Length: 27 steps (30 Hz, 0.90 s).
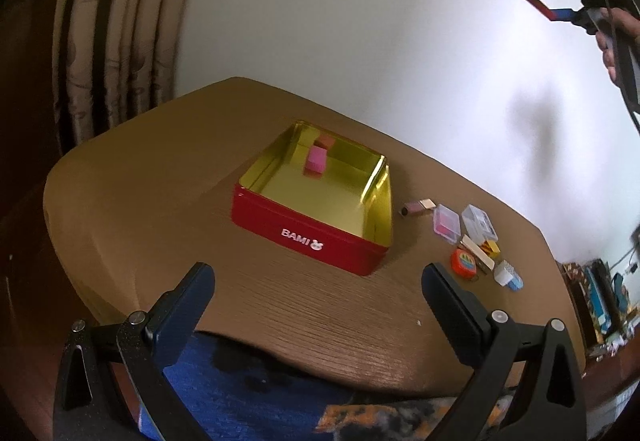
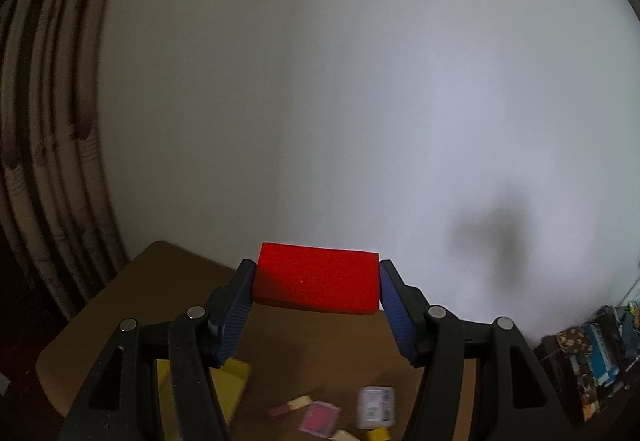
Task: Organize rigid objects
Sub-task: 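Lift the red block with the right tool and carry it over the tray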
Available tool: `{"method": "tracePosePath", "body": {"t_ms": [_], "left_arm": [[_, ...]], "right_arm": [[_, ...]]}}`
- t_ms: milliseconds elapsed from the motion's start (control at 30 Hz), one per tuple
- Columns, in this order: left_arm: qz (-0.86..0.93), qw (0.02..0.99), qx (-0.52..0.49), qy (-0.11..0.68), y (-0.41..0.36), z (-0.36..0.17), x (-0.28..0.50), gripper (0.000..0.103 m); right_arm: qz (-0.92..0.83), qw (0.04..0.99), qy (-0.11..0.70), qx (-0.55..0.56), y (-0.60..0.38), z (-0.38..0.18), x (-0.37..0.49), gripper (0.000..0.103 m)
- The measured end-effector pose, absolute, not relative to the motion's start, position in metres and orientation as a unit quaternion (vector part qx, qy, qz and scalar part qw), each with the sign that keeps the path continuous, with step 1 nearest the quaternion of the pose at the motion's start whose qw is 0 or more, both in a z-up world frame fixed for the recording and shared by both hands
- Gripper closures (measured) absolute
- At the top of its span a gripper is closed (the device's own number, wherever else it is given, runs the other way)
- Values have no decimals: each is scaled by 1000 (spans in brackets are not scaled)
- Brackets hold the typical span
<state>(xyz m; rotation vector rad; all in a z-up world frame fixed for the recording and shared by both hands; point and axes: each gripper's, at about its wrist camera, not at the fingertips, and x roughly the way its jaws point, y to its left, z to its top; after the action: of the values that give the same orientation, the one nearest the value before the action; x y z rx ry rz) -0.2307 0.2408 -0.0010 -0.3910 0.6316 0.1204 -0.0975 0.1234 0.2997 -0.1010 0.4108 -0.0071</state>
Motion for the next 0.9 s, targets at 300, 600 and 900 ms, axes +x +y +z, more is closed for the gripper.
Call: {"method": "tracePosePath", "body": {"t_ms": [300,600,900], "left_arm": [[77,919,-222,315,257,-8,-230,1],[95,905,-256,326,271,-18,-228,1],[111,895,-286,325,284,-22,-229,1]], "right_arm": [[48,968,234,-74,214,255,-71,41],[73,954,278,-83,260,193,-58,41],[73,936,333,-84,259,123,-35,40]]}}
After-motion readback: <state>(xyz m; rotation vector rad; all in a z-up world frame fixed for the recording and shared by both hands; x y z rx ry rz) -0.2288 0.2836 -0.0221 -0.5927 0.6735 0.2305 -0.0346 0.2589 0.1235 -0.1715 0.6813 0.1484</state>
